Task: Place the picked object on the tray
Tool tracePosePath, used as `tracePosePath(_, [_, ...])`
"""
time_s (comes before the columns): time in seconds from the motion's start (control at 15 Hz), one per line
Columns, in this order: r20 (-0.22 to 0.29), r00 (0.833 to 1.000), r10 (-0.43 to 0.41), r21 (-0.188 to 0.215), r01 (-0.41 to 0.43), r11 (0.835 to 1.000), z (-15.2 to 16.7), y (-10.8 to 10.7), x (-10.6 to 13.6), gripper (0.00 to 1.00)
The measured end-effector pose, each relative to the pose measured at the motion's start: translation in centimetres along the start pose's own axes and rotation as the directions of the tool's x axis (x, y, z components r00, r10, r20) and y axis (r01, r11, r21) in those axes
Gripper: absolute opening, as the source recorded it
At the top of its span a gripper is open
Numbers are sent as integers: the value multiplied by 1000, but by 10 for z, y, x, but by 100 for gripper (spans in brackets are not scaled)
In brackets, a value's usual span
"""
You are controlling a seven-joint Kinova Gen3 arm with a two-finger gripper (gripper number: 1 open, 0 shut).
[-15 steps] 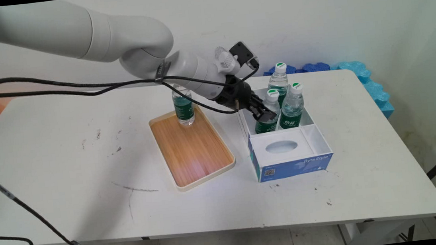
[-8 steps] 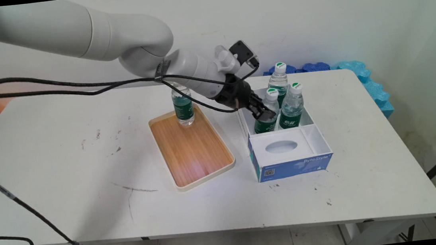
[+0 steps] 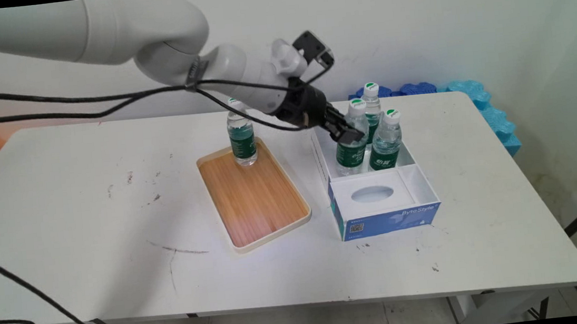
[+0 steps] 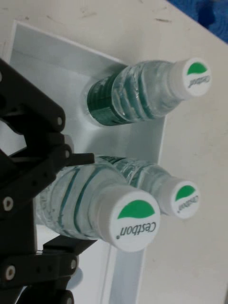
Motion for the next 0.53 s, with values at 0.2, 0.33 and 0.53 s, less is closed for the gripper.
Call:
tracePosePath(0.2, [-19, 1000, -15, -4, 15, 1000, -21, -2, 4, 0])
tracePosePath(0.33, [-29, 999, -23, -8, 23, 1000, -36, -4, 6, 0])
tracePosePath(0.53, [-44, 999, -33, -16, 32, 999, -62, -8, 5, 0])
